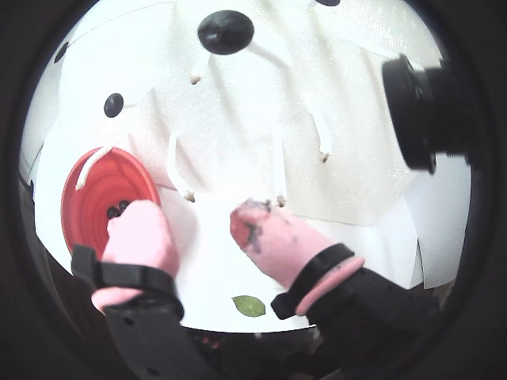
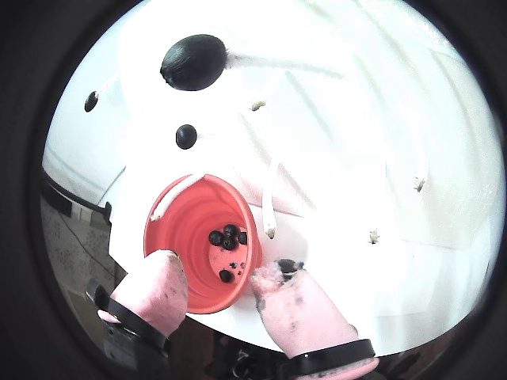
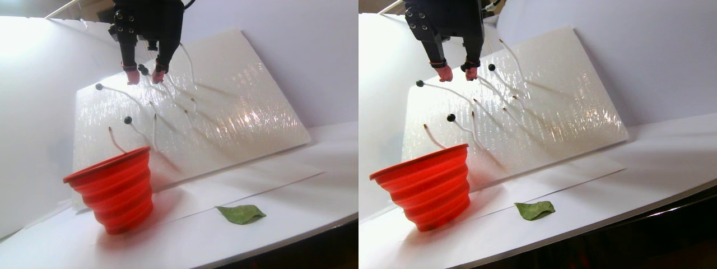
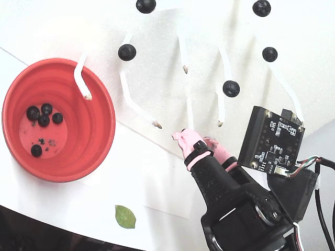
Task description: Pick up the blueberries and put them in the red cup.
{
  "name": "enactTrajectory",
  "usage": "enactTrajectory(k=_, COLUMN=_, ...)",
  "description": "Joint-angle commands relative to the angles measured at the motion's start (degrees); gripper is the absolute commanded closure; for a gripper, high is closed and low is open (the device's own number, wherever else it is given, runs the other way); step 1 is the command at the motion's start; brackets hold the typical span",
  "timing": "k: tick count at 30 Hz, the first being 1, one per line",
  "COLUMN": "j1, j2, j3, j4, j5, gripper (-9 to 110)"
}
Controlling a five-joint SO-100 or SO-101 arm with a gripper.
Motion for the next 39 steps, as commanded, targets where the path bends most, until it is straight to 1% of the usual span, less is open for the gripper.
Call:
enactTrajectory(k=1, j1=0.2, j2=6.9, j3=-0.6, j4=0.5, j5=-1.4, gripper=85)
enactTrajectory(k=18, j1=1.5, j2=12.1, j3=-1.1, j4=-0.4, j5=-2.6, gripper=85)
enactTrajectory(k=39, j1=-0.6, j2=1.4, j3=-8.3, j4=-6.2, j5=-4.0, gripper=84)
